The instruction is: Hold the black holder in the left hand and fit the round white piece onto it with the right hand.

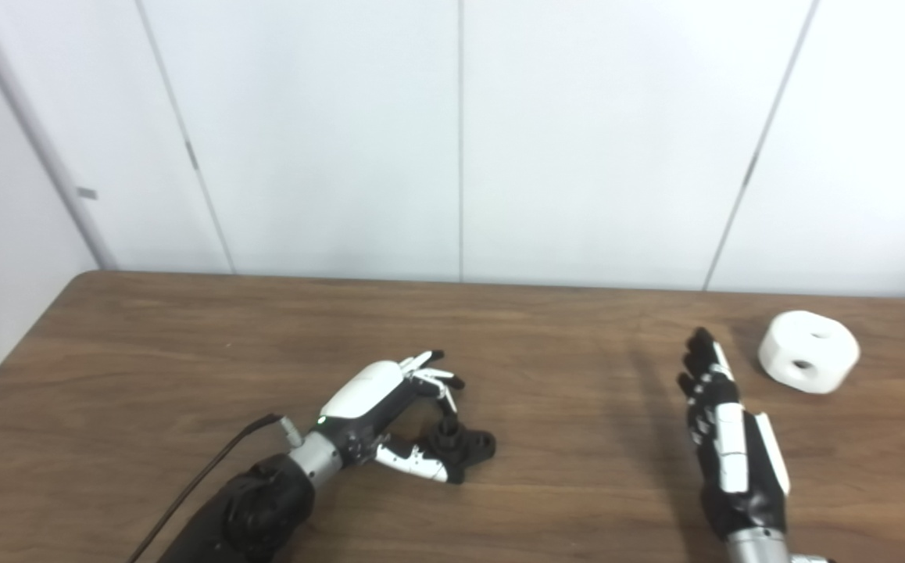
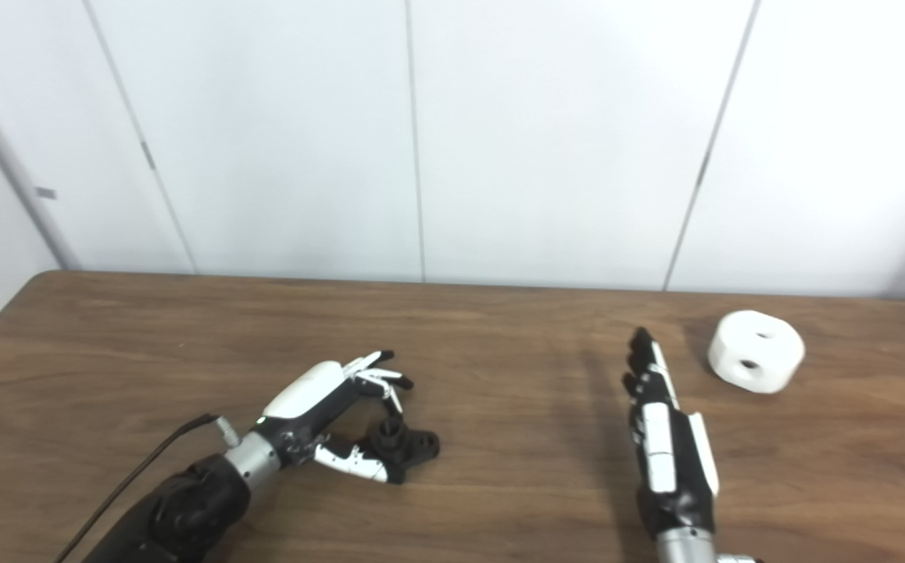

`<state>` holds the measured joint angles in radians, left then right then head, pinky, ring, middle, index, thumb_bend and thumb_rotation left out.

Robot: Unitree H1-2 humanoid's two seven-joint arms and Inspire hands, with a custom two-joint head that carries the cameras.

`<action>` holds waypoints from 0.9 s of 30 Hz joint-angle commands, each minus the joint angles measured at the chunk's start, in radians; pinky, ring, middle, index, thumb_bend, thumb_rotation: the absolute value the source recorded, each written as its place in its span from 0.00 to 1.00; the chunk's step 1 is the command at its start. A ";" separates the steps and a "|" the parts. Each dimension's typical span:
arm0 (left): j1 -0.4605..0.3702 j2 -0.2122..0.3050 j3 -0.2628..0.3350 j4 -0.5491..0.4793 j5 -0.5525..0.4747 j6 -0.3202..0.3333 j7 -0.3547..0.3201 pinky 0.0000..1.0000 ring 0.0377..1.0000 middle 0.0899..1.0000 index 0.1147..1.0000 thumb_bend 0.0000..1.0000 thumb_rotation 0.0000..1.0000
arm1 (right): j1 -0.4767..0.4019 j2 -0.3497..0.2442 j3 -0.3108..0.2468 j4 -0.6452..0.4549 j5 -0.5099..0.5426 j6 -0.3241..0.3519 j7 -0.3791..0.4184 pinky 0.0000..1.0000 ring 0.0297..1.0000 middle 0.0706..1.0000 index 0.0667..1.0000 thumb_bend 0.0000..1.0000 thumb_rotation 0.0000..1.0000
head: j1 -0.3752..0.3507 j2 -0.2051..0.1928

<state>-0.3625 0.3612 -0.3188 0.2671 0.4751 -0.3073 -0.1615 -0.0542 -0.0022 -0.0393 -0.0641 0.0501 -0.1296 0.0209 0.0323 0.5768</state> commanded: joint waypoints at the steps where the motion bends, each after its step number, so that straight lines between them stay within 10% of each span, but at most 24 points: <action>1: -0.020 0.011 0.001 -0.019 0.004 -0.033 0.000 1.00 1.00 0.82 0.41 0.52 0.05 | -0.015 0.012 0.007 -0.046 -0.010 -0.017 -0.010 1.00 1.00 0.97 0.94 0.48 1.00 | -0.010 0.007; 14: -0.033 0.005 -0.003 0.054 0.021 -0.064 0.002 1.00 1.00 0.83 0.41 0.52 0.05 | -0.011 0.022 0.022 -0.087 -0.022 -0.014 -0.024 1.00 1.00 0.97 0.94 0.47 0.98 | -0.038 0.014; 27: -0.066 0.003 -0.021 0.182 0.153 -0.139 0.172 1.00 1.00 0.81 0.41 0.52 0.05 | 0.003 0.024 0.043 -0.160 -0.027 0.014 -0.024 1.00 1.00 0.98 0.94 0.50 0.98 | -0.090 0.021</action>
<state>-0.4103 0.3449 -0.3294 0.4342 0.5875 -0.4418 -0.0002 -0.0378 0.0171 -0.0016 -0.1817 0.0312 -0.1147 -0.0022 -0.0567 0.5967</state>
